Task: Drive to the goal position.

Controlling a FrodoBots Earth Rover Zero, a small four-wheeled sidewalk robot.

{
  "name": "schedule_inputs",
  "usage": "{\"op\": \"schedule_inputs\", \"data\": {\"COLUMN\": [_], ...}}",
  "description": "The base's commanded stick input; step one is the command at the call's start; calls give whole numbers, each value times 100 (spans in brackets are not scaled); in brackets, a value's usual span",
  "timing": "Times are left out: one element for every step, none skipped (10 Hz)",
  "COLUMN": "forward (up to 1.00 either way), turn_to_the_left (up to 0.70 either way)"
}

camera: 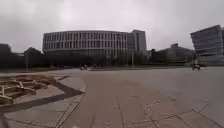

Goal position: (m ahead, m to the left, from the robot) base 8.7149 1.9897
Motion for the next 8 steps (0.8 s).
{"op": "schedule_inputs", "data": {"forward": [70, 70, 70, 70, 70, 70, 70, 70], "turn_to_the_left": [0, 0, 0, 0, 0, 0, 0, 0]}}
